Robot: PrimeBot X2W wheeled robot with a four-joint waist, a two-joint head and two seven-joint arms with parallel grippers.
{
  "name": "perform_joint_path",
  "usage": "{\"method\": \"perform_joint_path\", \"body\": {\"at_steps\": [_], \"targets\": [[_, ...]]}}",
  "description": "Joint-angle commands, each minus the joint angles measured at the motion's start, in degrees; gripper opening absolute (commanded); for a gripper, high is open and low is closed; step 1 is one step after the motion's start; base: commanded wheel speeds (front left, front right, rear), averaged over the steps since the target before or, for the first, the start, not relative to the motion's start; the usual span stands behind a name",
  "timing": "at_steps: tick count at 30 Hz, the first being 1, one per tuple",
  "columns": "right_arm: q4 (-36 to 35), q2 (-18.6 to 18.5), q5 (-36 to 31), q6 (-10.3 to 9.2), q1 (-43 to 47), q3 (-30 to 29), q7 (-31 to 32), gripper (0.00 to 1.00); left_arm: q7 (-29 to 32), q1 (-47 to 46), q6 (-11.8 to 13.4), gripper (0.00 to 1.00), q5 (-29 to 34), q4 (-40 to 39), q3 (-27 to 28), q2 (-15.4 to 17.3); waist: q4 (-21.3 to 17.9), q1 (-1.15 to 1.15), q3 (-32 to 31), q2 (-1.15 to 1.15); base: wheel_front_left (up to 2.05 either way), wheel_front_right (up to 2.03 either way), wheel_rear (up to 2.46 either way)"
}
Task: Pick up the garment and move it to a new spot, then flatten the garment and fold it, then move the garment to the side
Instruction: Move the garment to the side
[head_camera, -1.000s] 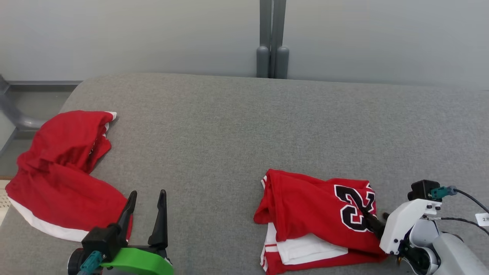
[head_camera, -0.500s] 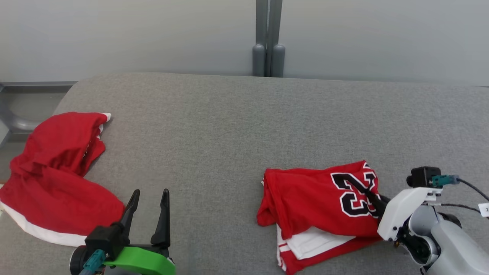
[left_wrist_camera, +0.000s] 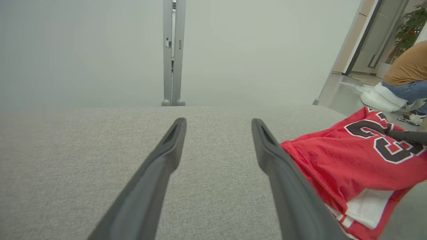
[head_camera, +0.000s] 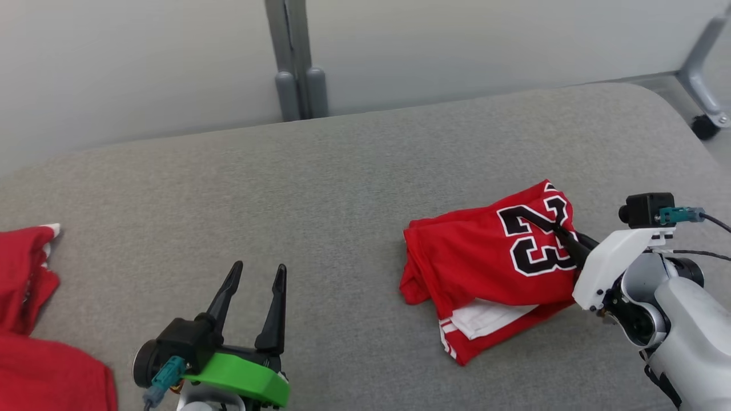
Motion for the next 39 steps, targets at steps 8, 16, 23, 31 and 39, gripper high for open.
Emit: {"method": "perform_joint_path", "body": {"at_steps": [8, 16, 23, 31, 39], "targets": [[-0.5, -0.67, 3.77, -0.02, -9.89, 3.54, -3.98, 0.0, 1.35, -4.59, -0.18, 1.0, 2.07, -2.55, -0.84, 1.9, -10.72, 0.0, 8.5, 0.0, 0.0, 0.0, 0.0], [5.4, -6.28, 11.0, -0.02, -20.26, 4.95, -7.05, 0.0, 5.44, -9.33, 0.0, 1.0, 4.14, -6.91, -0.9, 5.03, -9.48, 0.0, 19.61, 0.0, 0.0, 0.0, 0.0], [12.36, -12.89, 12.75, -0.03, -26.17, 6.34, -10.8, 0.0, 7.97, -11.13, 0.5, 1.0, 4.86, -10.65, -0.51, 7.21, -8.18, 0.0, 26.83, 0.0, 0.0, 0.0, 0.0], [27.03, -13.66, 6.51, -0.03, -33.17, 8.24, -19.5, 1.0, 8.44, -12.0, 0.83, 1.0, 4.65, -11.77, -0.56, 7.62, -7.51, 0.0, 28.29, 0.0, 0.0, 0.0, 0.0], [29.34, -12.67, 0.95, -0.04, -34.54, 9.15, -24.68, 1.0, 5.21, -10.31, 1.1, 1.0, 3.08, -8.72, -0.46, 6.15, -5.77, 0.0, 21.51, 0.0, 0.0, 0.0, 0.0]]}}
